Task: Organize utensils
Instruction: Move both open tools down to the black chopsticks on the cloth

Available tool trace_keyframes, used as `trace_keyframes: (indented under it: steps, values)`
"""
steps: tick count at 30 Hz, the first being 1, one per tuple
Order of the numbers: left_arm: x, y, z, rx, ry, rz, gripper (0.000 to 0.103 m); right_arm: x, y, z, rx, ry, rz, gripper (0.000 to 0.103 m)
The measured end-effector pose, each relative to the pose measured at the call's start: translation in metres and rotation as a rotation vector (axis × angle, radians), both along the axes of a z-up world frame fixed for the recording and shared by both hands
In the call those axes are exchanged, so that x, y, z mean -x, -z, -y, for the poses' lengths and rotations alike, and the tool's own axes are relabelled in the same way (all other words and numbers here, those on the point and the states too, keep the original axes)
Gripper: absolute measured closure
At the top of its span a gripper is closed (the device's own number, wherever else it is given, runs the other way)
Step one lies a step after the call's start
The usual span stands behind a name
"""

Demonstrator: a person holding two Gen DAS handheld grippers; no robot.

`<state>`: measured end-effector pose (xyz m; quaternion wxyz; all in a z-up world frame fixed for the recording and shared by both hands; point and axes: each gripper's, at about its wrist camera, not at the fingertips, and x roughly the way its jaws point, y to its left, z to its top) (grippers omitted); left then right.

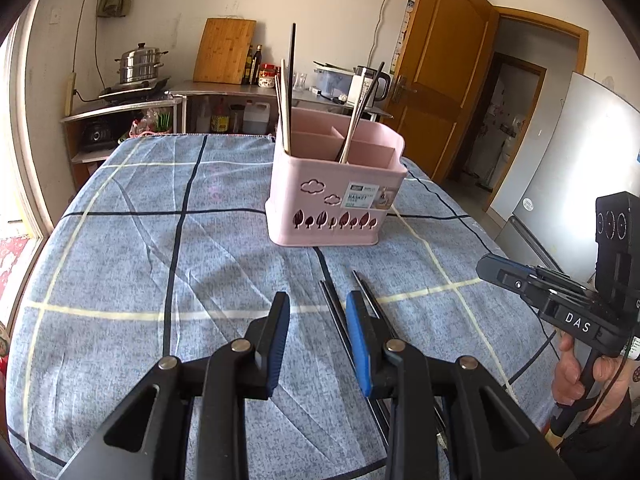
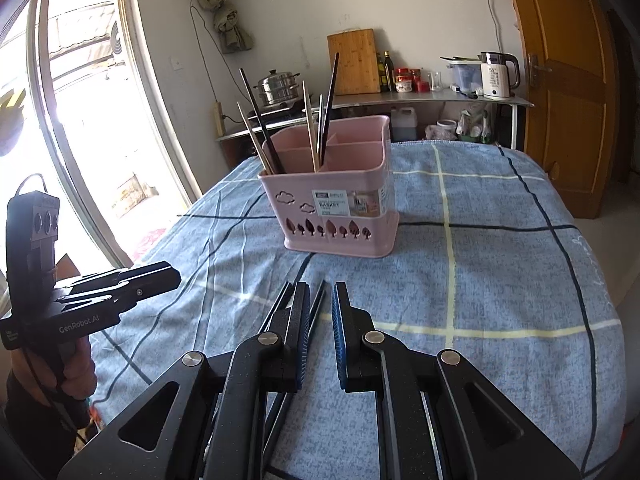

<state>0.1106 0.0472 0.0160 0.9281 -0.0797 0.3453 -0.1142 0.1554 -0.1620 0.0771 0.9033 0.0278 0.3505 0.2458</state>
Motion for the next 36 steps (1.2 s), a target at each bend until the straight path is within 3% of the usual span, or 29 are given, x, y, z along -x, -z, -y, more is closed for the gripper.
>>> trace_keyframes:
  steps: [14,21,28,36]
  values:
    - [-0.015,0.045,0.017,-0.014,0.014,-0.128,0.068,-0.015,0.069,-0.036,0.094,-0.056,-0.196,0.092]
    - [-0.021,0.055,0.023,-0.030,0.012,-0.161,0.068,-0.017,0.075,-0.041,0.115,-0.061,-0.216,0.092]
    - [-0.028,0.063,0.028,-0.038,0.007,-0.195,0.067,-0.016,0.076,-0.052,0.198,-0.055,-0.192,0.090]
    - [-0.035,0.067,0.036,-0.069,-0.001,-0.210,0.067,-0.020,0.076,-0.039,0.201,-0.035,-0.198,0.090]
